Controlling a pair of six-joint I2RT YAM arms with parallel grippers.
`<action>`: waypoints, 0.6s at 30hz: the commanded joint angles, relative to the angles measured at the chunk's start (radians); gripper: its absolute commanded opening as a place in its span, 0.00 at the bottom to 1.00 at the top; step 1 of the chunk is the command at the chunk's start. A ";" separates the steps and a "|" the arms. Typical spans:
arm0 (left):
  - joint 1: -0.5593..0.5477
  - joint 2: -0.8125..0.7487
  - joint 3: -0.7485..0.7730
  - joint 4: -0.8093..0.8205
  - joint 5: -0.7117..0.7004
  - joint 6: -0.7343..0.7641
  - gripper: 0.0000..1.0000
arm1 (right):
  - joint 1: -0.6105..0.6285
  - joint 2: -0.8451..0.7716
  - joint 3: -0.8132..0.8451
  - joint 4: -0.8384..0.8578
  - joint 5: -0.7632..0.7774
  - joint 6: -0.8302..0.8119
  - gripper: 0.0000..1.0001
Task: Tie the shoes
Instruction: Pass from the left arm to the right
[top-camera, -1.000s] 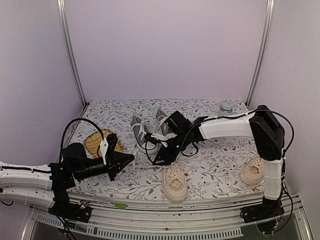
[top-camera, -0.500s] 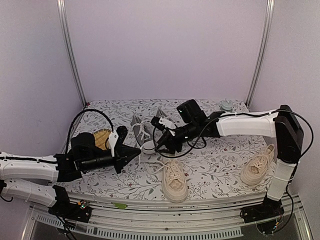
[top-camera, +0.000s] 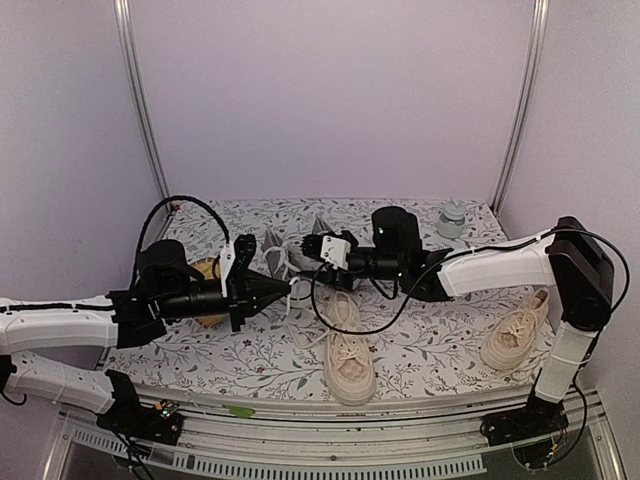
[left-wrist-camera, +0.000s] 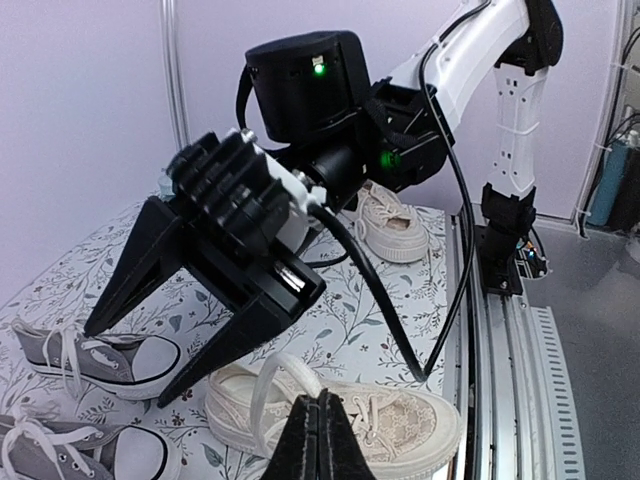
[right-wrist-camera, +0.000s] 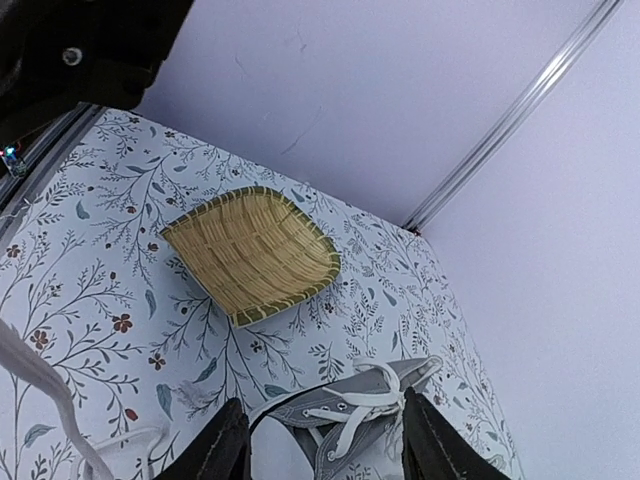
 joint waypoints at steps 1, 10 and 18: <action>0.031 0.042 0.040 -0.002 0.080 0.034 0.00 | 0.038 0.029 -0.032 0.182 -0.027 -0.118 0.53; 0.127 0.079 0.054 0.005 0.075 0.041 0.00 | 0.041 -0.049 -0.134 0.261 -0.214 -0.057 0.54; 0.141 0.135 0.069 0.020 0.130 0.038 0.00 | 0.045 -0.070 -0.157 0.346 -0.163 -0.006 0.53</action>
